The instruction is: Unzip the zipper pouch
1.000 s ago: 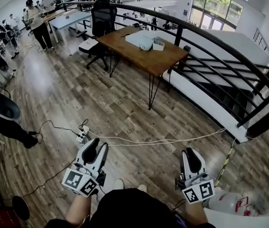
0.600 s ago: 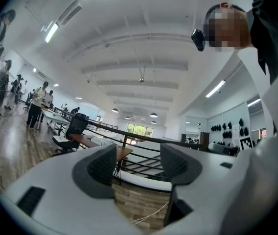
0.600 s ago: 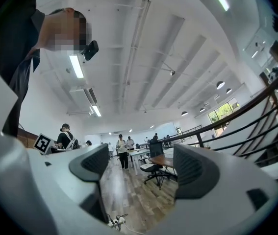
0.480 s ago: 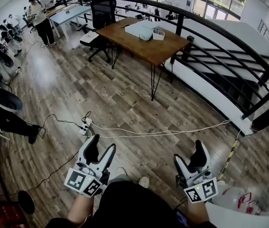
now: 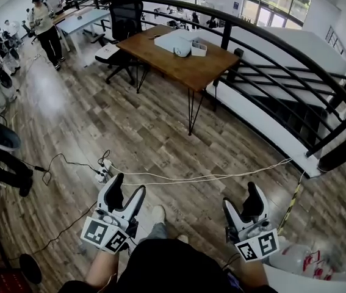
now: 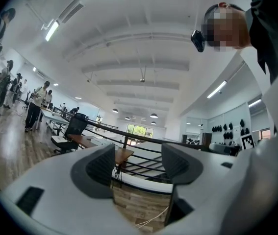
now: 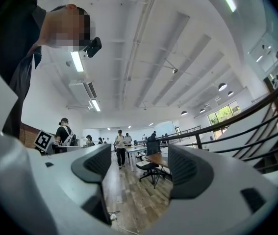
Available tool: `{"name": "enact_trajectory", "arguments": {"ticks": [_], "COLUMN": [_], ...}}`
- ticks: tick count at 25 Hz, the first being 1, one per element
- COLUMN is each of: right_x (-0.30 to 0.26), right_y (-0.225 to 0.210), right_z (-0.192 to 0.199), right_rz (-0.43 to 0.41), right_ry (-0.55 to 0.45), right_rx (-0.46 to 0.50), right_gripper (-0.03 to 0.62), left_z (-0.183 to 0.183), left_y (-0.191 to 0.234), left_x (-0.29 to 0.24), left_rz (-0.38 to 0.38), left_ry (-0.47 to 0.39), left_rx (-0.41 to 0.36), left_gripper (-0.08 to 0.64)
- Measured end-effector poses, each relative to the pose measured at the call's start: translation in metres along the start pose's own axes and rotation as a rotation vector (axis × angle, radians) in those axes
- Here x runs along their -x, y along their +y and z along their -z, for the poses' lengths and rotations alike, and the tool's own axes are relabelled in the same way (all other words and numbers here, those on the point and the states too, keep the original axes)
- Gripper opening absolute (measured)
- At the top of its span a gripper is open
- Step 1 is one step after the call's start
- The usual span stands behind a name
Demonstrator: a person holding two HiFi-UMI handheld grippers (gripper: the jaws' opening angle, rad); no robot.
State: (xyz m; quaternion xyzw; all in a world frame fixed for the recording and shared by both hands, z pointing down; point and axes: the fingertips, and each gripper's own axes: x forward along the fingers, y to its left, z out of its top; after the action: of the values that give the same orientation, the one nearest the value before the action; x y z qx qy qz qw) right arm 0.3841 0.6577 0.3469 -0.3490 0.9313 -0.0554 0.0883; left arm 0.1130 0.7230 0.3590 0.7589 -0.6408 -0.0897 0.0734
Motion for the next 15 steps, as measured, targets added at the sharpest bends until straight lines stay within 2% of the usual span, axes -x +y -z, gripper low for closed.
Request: {"name": "enact_trajectory", "arguments": {"ticks": [7, 15], "right_x": [-0.067, -0.154], "right_y": [-0.016, -0.017], "right_z": [-0.005, 0.0], "right_rz": [0.03, 0.025], "right_ry": [0.002, -0.002], "right_rx": [0.028, 0.022], "right_gripper": [0.356, 0.338], "left_z": [-0.018, -0.039], "left_y": [0.048, 0.126], "left_x": [-0.052, -0.084], "left_rz": [0.025, 0.006], "left_ry": [-0.027, -0.045], "left_rx": [0.008, 0.012], "left_gripper": [0.299, 0.304]}}
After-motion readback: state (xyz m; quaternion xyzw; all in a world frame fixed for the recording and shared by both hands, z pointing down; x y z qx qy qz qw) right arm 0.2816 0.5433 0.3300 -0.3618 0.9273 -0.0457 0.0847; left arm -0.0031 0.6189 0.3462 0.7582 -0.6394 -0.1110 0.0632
